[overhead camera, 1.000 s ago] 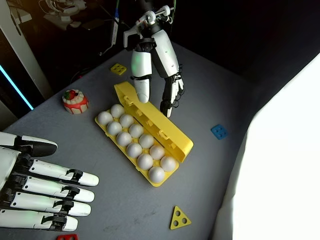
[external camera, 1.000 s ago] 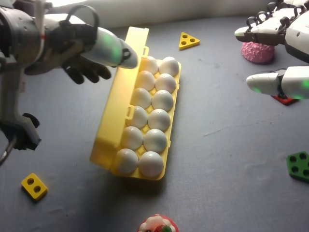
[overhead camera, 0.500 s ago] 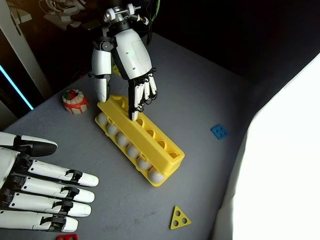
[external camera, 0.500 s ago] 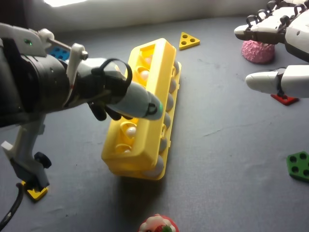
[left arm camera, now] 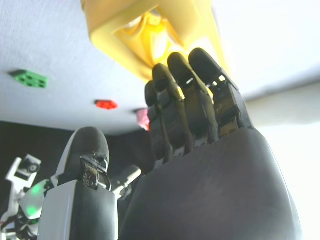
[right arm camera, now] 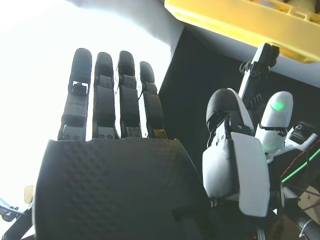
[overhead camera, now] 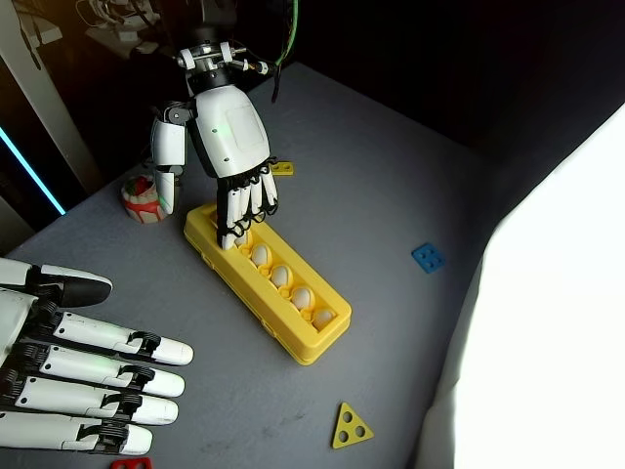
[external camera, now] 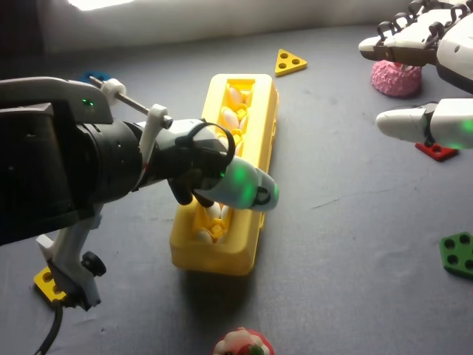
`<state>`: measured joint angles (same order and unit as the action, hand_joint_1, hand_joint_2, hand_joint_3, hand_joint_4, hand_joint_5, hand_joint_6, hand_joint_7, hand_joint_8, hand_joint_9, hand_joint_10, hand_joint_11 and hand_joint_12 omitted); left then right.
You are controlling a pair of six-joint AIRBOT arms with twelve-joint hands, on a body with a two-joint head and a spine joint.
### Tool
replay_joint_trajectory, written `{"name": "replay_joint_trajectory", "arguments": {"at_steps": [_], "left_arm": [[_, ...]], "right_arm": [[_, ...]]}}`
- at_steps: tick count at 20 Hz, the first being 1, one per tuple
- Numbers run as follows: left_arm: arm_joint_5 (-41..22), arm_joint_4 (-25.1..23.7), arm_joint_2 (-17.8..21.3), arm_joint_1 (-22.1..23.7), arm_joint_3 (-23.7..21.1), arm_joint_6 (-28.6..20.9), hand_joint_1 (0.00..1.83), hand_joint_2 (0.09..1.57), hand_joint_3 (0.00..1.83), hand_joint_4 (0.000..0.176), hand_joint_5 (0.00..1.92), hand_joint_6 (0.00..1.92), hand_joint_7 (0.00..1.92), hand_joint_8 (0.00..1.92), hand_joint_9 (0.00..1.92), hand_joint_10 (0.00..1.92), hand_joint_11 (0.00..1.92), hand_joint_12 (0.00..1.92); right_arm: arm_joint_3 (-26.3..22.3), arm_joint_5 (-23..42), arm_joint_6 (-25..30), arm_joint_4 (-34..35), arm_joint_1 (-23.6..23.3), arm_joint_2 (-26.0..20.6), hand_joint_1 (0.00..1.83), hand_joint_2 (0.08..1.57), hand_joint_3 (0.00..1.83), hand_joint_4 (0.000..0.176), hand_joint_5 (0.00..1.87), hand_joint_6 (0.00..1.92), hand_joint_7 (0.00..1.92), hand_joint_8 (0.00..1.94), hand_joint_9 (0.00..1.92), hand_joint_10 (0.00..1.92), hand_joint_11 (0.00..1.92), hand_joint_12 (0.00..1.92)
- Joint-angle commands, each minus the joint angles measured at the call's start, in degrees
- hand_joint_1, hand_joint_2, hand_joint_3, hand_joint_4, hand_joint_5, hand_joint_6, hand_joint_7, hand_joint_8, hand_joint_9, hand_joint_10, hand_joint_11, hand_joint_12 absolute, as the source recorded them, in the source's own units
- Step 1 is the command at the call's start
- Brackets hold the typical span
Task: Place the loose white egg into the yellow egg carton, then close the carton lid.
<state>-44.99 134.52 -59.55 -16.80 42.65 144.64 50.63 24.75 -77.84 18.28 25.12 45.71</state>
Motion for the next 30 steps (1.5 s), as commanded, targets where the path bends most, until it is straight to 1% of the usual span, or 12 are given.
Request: {"name": "replay_joint_trajectory", "arguments": {"at_steps": [1,8,10,17,19,21,23,24,26,27,28,30], "left_arm": [[2.65,-1.67,-0.30,0.17,-0.41,-0.16,0.38,1.29,0.00,0.000,0.48,0.00,0.60,0.00,0.36,0.57,0.06,1.36],[2.56,-3.29,-0.20,2.35,-0.13,0.29,0.37,1.29,0.00,0.000,0.47,0.00,0.58,0.00,0.36,0.54,0.06,1.35],[2.31,-3.70,-0.18,3.69,0.25,1.72,0.44,1.27,0.00,0.000,0.51,0.01,0.62,0.01,0.40,0.56,0.09,1.36],[3.73,-3.68,0.40,7.93,3.07,16.02,0.40,1.28,0.00,0.000,0.52,0.01,0.63,0.02,0.39,0.58,0.10,1.36],[3.77,-3.68,1.19,9.64,3.88,20.33,0.38,1.28,0.00,0.000,0.52,0.01,0.62,0.01,0.39,0.58,0.10,1.34],[3.83,-3.68,2.13,11.27,4.68,23.60,0.33,1.29,0.00,0.000,0.59,0.02,0.69,0.04,0.41,0.77,0.14,1.42],[3.95,-3.67,3.07,12.55,5.06,25.11,0.33,1.28,0.00,0.000,0.72,0.05,0.78,0.23,0.49,0.94,0.23,1.47],[3.99,-3.67,3.47,13.18,5.15,25.71,0.31,1.28,0.00,0.000,0.83,0.10,0.83,0.44,0.59,1.04,0.34,1.53],[4.05,-3.66,3.90,14.34,5.37,27.03,0.29,1.28,0.00,0.000,0.99,0.22,0.83,0.99,0.67,1.43,0.42,1.76],[4.13,-4.27,4.09,14.91,5.39,27.08,0.28,1.27,0.00,0.000,1.10,0.29,0.95,1.07,0.77,1.53,0.53,1.83],[4.31,-4.87,4.22,15.27,5.37,27.07,0.26,1.28,0.00,0.000,1.07,0.51,1.01,1.07,0.83,1.55,0.60,1.83],[4.74,-5.33,4.49,15.69,5.50,27.05,0.20,1.28,0.00,0.000,0.91,1.27,1.06,1.25,0.96,1.64,0.81,1.90]], "right_arm": [[-0.04,7.11,0.32,-0.52,-0.85,-0.38,0.12,1.21,0.00,0.000,0.31,0.00,0.38,0.01,0.30,0.06,0.00,1.03],[-0.04,7.14,0.32,-0.52,-0.83,-0.39,0.08,1.22,0.00,0.000,0.29,0.01,0.34,0.00,0.26,0.03,0.00,0.96],[-0.04,7.20,0.31,-0.52,-0.81,-0.39,0.10,1.21,0.00,0.000,0.31,0.01,0.37,0.01,0.28,0.04,0.00,1.06],[-0.04,7.24,0.29,-0.53,-0.81,-0.39,0.07,1.21,0.00,0.000,0.31,0.01,0.37,0.00,0.29,0.04,0.00,1.06],[-0.04,7.24,0.29,-0.53,-0.77,-0.38,0.12,1.20,0.00,0.000,0.46,0.08,0.54,0.05,0.43,0.11,0.00,1.25],[-0.05,7.24,0.29,-0.53,-0.72,-0.39,0.16,1.21,0.00,0.000,0.57,0.59,0.73,0.36,0.50,0.78,0.00,1.52],[-0.07,7.24,0.28,-0.53,-0.71,-0.39,0.16,1.22,0.00,0.000,0.55,1.24,0.60,1.19,0.42,1.46,0.07,1.82],[-0.11,7.24,0.24,-0.53,-0.71,-0.39,0.17,1.23,0.00,0.000,0.60,1.35,0.61,1.38,0.45,1.56,0.17,1.90],[-0.22,7.24,0.13,-0.53,-0.70,-0.40,0.18,1.23,0.00,0.000,0.76,1.32,0.81,1.39,0.61,1.61,0.34,1.92],[-0.23,7.24,0.13,-0.53,-0.71,-0.40,0.13,1.25,0.00,0.000,0.87,1.55,0.98,1.54,0.85,1.86,0.60,1.92],[-0.26,7.24,0.13,-0.53,-0.72,-0.40,0.08,1.26,0.01,0.000,0.92,1.59,1.07,1.58,1.01,1.91,0.78,1.92],[-0.29,7.24,0.13,-0.53,-0.72,-0.40,0.05,1.28,0.01,0.000,1.01,1.65,1.18,1.63,1.15,1.92,0.95,1.92]]}}
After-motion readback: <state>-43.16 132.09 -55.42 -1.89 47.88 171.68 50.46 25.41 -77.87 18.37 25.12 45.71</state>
